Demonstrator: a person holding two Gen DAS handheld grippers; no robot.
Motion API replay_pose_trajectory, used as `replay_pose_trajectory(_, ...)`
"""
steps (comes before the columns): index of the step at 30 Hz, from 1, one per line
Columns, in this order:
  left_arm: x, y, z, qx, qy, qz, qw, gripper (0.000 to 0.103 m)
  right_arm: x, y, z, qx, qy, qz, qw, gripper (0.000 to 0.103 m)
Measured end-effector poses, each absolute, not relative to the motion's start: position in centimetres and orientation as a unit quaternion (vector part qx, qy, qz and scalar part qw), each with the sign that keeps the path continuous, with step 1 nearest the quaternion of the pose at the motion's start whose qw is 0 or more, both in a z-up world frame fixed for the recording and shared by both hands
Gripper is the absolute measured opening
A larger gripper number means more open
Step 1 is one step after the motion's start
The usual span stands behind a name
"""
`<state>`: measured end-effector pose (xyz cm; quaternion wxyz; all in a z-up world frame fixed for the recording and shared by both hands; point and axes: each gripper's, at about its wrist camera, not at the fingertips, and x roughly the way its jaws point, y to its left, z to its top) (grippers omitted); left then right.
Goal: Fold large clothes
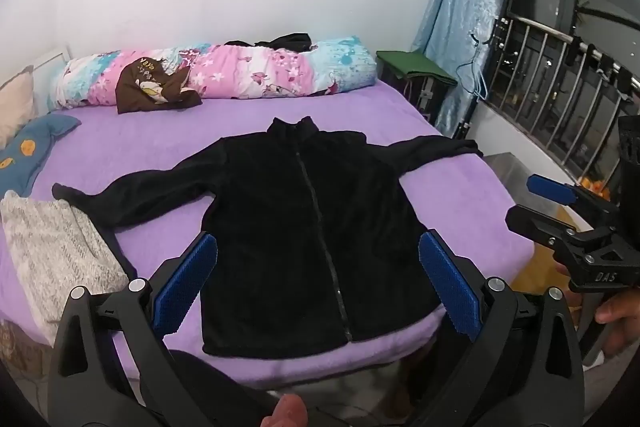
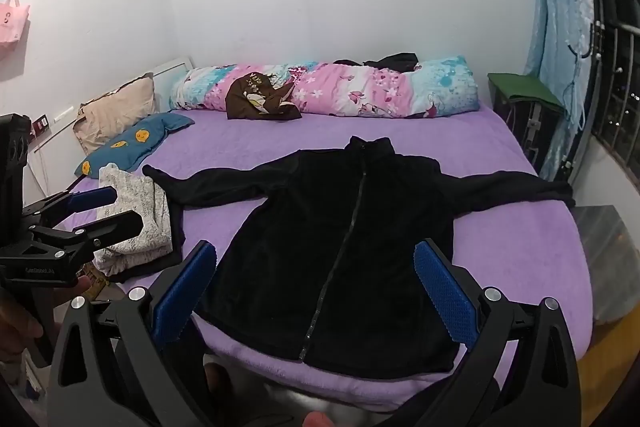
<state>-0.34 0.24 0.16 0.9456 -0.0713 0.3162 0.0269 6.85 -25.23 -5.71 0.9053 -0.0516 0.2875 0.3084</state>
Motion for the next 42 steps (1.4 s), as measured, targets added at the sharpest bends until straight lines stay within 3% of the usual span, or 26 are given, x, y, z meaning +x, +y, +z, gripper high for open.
replay_pose_trajectory(42,-1.1,1.3,1.4,-0.086,0.291,0.071,0.95,0.097,7.2,-25.5,-3.9,-0.044,0.284,0.319,0.903,0.097)
